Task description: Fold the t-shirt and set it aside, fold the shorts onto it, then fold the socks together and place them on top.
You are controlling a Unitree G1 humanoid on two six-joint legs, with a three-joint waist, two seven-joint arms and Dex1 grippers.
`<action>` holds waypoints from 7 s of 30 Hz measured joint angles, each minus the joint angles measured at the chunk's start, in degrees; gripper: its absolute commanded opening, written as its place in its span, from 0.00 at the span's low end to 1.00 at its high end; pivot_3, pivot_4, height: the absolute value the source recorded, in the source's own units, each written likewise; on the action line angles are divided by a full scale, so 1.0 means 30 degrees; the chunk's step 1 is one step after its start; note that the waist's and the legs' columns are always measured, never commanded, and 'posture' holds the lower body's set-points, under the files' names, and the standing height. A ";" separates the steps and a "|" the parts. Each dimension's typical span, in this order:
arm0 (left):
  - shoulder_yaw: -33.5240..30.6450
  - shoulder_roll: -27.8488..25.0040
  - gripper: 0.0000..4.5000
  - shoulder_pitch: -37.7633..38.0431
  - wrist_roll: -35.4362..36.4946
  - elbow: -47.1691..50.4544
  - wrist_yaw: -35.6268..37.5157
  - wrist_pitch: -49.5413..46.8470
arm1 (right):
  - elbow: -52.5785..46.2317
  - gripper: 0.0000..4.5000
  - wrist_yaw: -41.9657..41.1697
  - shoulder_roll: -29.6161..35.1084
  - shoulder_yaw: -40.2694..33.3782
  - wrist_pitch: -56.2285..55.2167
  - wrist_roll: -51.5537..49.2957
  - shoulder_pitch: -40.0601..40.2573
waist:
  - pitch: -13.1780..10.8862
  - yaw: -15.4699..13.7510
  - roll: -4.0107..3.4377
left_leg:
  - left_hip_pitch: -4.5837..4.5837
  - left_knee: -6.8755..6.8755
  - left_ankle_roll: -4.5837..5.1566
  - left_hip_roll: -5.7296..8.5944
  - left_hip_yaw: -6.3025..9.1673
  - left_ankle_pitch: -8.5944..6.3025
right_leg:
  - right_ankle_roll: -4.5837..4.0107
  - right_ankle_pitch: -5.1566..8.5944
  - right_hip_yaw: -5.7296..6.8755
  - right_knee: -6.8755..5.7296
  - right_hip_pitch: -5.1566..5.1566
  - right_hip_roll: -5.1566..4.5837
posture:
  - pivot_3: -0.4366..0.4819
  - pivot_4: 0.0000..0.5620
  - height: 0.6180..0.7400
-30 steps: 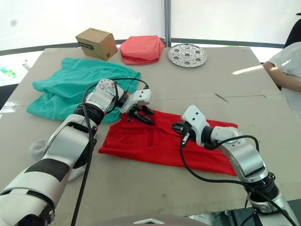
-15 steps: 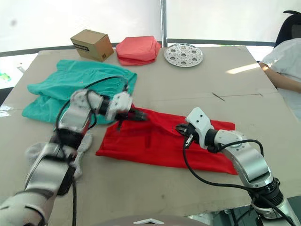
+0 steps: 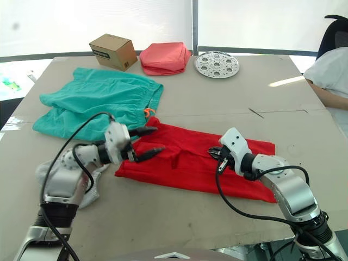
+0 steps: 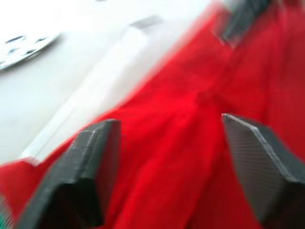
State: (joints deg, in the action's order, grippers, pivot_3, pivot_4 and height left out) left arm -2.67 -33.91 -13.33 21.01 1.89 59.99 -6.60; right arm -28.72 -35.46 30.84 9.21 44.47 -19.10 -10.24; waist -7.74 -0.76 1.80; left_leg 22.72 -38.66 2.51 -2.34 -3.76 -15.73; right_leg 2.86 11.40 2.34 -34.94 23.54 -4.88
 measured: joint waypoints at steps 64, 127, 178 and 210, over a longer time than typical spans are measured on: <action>0.0499 -0.4219 0.99 0.3448 -0.0027 -0.0993 0.6428 0.1382 | -0.3262 1.00 -0.1968 0.5081 -0.8072 -0.5639 0.1970 1.5330 | 0.0171 -0.0070 -0.0166 | -0.0039 0.0138 -0.0038 -0.0042 -0.0068 -0.0026 | 0.0034 0.0093 -0.0032 0.0124 0.0056 -0.0057 | 0.48 0.27 1.00; 0.8826 -0.4143 0.91 -0.9473 -0.3396 -0.6322 0.3861 -0.6708 | 1.0916 0.99 -0.4481 0.5911 0.1502 0.1858 0.2908 -0.9916 | -0.0024 0.0454 -0.0071 | 0.0005 0.0102 0.0007 0.0043 -0.0126 -0.0015 | -0.0047 0.0038 0.0086 0.0113 0.0039 -0.0011 | 0.48 0.27 1.00; 0.0271 0.1217 0.00 0.6695 0.3478 1.2329 -0.5684 -1.8888 | 3.1325 0.01 -0.3739 -0.2299 0.5132 -1.2097 1.2266 -2.0430 | -0.0049 0.1034 -0.0158 | -0.0123 0.0123 -0.0096 0.0024 -0.0121 0.0042 | 0.0014 -0.0012 -0.0073 0.0018 0.0021 -0.0023 | 0.48 0.27 1.00; -0.4142 -0.0243 0.77 1.0061 0.7520 1.2616 -0.7697 -1.7239 | 2.8582 0.94 -0.1814 -0.4690 0.0078 -1.2950 1.0176 -1.8770 | -0.0059 0.0885 -0.0184 | -0.0073 0.0122 -0.0130 0.0018 -0.0018 0.0054 | -0.0095 0.0008 0.0045 0.0036 0.0012 -0.0074 | 0.48 0.27 1.00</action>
State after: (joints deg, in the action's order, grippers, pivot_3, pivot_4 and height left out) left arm -15.09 -34.64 16.85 43.57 39.73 36.90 -58.32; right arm 57.03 -40.91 16.77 9.44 5.63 11.43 -66.55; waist -7.91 1.90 1.25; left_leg 22.51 -38.29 2.12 -2.28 -3.82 -15.56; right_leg 2.58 11.42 2.47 -34.83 23.58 -5.11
